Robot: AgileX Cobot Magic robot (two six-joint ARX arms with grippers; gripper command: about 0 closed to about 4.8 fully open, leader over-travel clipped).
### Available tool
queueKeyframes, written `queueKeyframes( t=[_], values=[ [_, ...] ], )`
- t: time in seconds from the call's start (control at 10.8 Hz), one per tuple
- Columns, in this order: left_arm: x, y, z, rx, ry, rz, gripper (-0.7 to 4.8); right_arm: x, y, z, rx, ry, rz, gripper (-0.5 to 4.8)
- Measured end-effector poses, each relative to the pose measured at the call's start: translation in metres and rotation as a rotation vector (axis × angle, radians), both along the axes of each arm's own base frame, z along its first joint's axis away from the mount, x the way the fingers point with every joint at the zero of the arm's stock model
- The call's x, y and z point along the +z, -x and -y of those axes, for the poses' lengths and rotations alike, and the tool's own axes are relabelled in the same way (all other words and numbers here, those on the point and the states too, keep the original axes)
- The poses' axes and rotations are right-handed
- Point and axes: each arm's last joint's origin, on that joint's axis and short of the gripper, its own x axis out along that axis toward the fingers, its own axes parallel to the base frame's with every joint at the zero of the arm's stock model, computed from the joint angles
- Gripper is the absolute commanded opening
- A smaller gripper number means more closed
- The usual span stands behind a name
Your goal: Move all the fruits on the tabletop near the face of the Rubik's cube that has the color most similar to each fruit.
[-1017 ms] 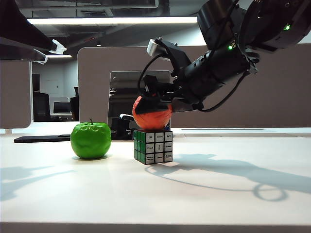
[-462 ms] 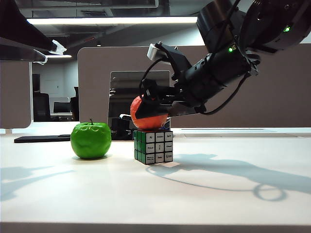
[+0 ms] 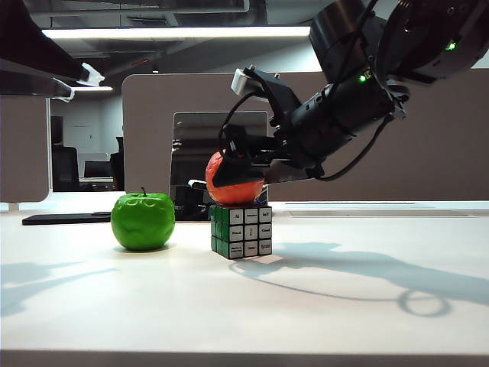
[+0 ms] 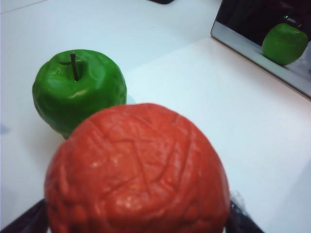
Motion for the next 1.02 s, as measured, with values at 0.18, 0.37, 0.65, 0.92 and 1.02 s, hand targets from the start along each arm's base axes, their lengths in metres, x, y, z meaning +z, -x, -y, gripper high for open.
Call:
queueKeyframes(
  t=[0.18, 0.37, 0.65, 0.92, 1.02],
  values=[
    [0.000, 0.000, 0.000, 0.000, 0.000, 0.000, 2.46, 0.000, 0.000, 0.000, -0.006, 0.001, 0.000, 4.79],
    [0.000, 0.000, 0.000, 0.000, 0.000, 0.000, 2.46, 0.000, 0.000, 0.000, -0.013, 0.000, -0.002, 4.79],
    [0.000, 0.000, 0.000, 0.000, 0.000, 0.000, 2.46, 0.007, 0.001, 0.001, -0.015, -0.013, 0.014, 4.79],
    [0.000, 0.000, 0.000, 0.000, 0.000, 0.000, 2.47, 0.013, 0.002, 0.002, -0.016, -0.023, 0.029, 4.79],
    [0.000, 0.000, 0.000, 0.000, 0.000, 0.000, 2.46, 0.015, 0.003, 0.002, -0.021, -0.034, 0.024, 4.79]
  ],
)
